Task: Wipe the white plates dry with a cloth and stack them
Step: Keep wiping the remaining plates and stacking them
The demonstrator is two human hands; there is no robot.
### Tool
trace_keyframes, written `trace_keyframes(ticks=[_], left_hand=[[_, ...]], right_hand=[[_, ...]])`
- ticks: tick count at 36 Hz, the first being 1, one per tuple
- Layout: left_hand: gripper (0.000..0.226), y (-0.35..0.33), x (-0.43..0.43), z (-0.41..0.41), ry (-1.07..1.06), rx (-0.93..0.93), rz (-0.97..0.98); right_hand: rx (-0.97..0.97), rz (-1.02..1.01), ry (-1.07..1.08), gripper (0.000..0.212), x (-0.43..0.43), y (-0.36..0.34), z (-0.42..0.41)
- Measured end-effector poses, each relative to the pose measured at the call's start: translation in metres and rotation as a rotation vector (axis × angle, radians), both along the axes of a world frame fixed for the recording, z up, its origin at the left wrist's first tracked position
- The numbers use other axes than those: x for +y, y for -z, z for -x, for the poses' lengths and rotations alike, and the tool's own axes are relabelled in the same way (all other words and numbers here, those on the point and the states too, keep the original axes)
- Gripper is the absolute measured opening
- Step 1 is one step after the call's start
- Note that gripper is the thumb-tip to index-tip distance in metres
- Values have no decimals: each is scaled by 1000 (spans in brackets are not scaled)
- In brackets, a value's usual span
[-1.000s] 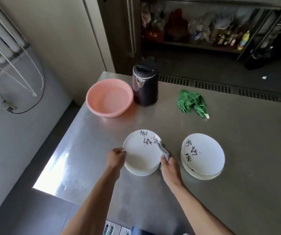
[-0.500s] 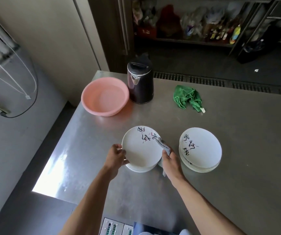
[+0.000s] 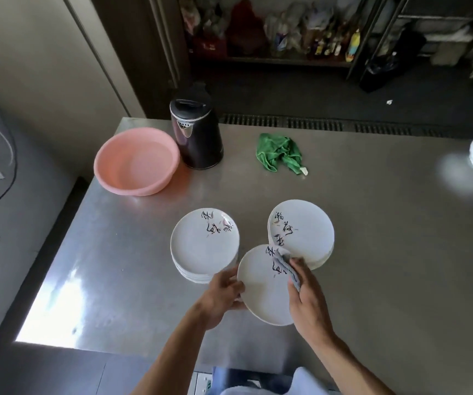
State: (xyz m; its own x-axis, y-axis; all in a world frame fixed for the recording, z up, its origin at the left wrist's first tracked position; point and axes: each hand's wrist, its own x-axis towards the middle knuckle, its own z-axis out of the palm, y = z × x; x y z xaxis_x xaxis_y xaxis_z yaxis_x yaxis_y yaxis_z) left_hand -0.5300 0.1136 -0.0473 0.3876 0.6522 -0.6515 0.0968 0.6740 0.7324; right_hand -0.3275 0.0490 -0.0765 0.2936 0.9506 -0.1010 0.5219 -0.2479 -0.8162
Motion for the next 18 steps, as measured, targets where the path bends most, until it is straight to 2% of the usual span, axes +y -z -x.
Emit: trace_keyframes(ticks=[4, 6, 12, 15, 18], left_hand=[[51, 16, -20, -17, 88, 30, 74], [54, 22, -29, -23, 116, 41, 109], [56, 31, -52, -37, 164, 117, 208], [53, 33, -59, -42, 125, 111, 239], [47, 34, -60, -43, 71, 110, 252]], right_hand=[[-301, 22, -136, 56, -46, 20, -12], [-375, 70, -218, 59, -63, 30, -14], [-364, 212, -332, 56, -79, 42, -1], [-367, 302, -365, 61, -74, 52, 9], [-335, 292, -397, 58, -70, 53, 11]])
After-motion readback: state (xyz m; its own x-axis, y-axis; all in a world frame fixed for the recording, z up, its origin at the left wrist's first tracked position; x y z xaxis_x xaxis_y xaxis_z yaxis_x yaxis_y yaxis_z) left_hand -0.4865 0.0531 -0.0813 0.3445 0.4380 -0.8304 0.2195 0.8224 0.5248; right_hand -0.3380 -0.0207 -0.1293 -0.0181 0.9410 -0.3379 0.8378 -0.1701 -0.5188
